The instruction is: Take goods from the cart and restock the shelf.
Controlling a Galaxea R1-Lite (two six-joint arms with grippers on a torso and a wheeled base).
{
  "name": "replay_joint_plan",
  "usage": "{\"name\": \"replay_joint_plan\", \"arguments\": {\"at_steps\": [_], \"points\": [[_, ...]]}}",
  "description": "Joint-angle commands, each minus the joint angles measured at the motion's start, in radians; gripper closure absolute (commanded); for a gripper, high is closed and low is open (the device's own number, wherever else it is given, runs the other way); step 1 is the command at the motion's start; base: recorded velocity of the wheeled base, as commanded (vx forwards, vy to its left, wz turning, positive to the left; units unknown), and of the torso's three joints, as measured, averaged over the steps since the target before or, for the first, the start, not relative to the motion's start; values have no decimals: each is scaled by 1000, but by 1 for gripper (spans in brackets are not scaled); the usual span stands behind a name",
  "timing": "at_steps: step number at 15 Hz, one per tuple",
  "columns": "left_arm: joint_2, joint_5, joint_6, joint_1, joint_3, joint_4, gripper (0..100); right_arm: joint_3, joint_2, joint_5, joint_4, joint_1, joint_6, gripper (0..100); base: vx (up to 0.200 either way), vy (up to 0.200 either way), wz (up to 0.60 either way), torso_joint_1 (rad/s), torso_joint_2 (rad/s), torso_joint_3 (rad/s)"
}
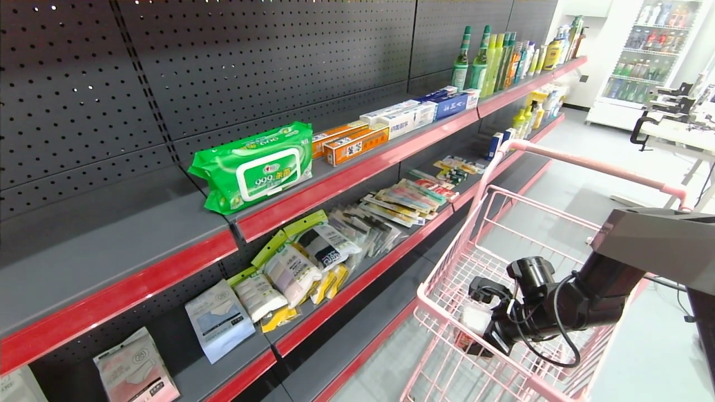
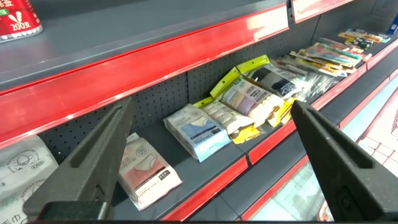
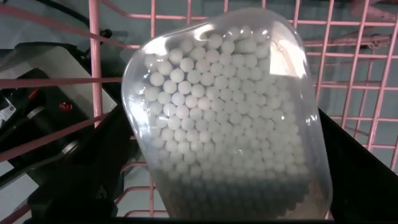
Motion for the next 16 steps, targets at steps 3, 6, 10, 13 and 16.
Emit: {"name": "replay_joint_plan", "arguments": {"at_steps": [3, 6, 10, 13, 16], "points": [[0, 1, 0, 1, 0, 1, 0, -10, 6, -9, -2, -5, 1, 0, 0, 0, 0, 0, 0, 0], [2, 1, 0, 1, 0, 0, 0, -7, 23, -43, -9, -3, 4, 100, 0, 0, 0, 0, 0, 0], [2, -1, 0, 1, 0, 0, 0, -5, 23, -40, -15, -2, 48, 100, 0, 0, 0, 0, 0, 0], [2, 1, 0, 1, 0, 0, 0, -4, -8, -41, -55, -8, 99, 100, 0, 0, 0, 0, 0, 0], [2, 1, 0, 1, 0, 0, 0, -1, -8, -44, -55, 1, 130, 100, 0, 0, 0, 0, 0, 0]]}}
